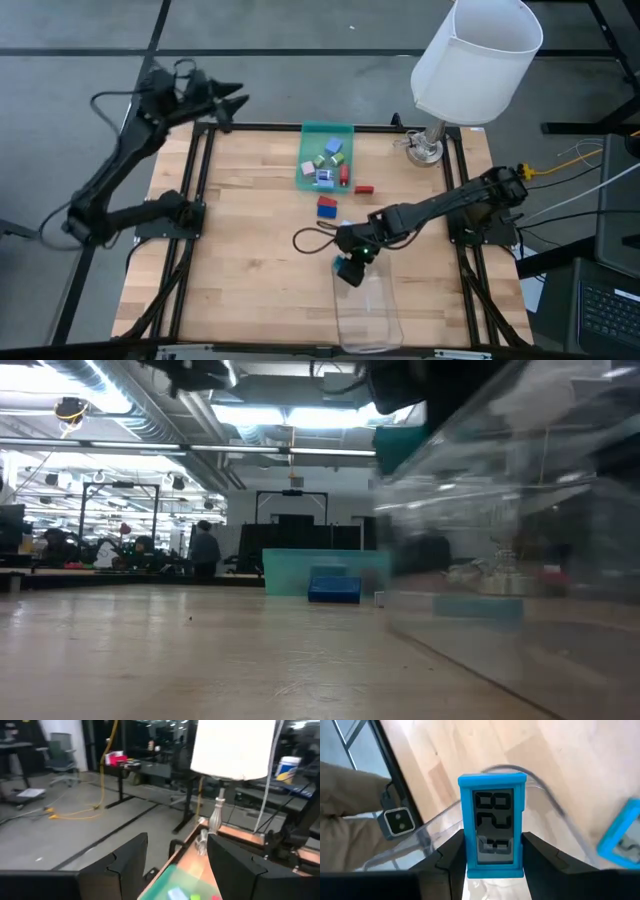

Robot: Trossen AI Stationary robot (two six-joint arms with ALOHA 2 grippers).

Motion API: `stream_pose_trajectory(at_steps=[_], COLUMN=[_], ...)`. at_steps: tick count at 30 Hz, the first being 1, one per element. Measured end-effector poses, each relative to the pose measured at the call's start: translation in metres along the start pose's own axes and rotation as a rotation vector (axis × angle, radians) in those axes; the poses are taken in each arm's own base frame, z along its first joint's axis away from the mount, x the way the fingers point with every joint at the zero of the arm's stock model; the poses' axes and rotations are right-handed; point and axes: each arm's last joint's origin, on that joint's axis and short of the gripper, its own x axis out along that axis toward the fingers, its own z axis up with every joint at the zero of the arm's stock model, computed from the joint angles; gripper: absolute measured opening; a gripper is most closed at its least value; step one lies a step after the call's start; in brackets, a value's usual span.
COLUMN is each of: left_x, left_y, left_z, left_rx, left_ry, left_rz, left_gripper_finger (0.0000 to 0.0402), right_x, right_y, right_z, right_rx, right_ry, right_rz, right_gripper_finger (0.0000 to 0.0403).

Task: Pick & Place Office items
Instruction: Put the top blue digital timer into the transparent bin, then put the top red digital timer into the transparent bin

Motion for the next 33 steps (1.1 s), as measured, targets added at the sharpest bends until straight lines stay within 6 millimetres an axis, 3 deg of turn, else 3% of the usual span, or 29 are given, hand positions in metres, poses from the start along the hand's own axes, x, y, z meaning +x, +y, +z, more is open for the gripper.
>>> stream_pose_trajectory(at_steps=[6, 13, 19, 24, 28, 33], left_x=[-0.042, -0.071, -0.076, -0.071, -0.070, -0.070], left_y=[-0.017, -0.028, -0.028, -0.025, -0.025, -0.025], left_z=[-0.020, -0.057, -0.087, -0.098, -0.091, -0.083], left_rx=[-0.089, -0.241, -0.275, -0.375, -0.402, -0.378], left_ry=[0.046, 0.090, 0.115, 0.121, 0.049, -0.034], left_rz=[0.072, 0.163, 0.223, 0.229, 0.218, 0.200], left_gripper_finger=[0.0202, 0.0203, 0.0203, 0.0203, 0.0203, 0.0203], right_x=[-0.001, 0.011, 0.028, 0.030, 0.022, -0.006], right_y=[-0.004, -0.010, -0.033, -0.041, -0.037, -0.028], right_z=[0.004, -0.014, -0.037, -0.034, -0.031, -0.032], right_rx=[-0.001, -0.050, -0.027, 0.009, 0.011, -0.002], right_ry=[0.003, 0.102, 0.221, 0.256, 0.274, 0.169], right_rz=[0.002, -0.013, -0.066, -0.058, 0.011, 0.047], right_gripper_finger=[0.0152, 0.0152, 0.0155, 0.0240, 0.0287, 0.0275])
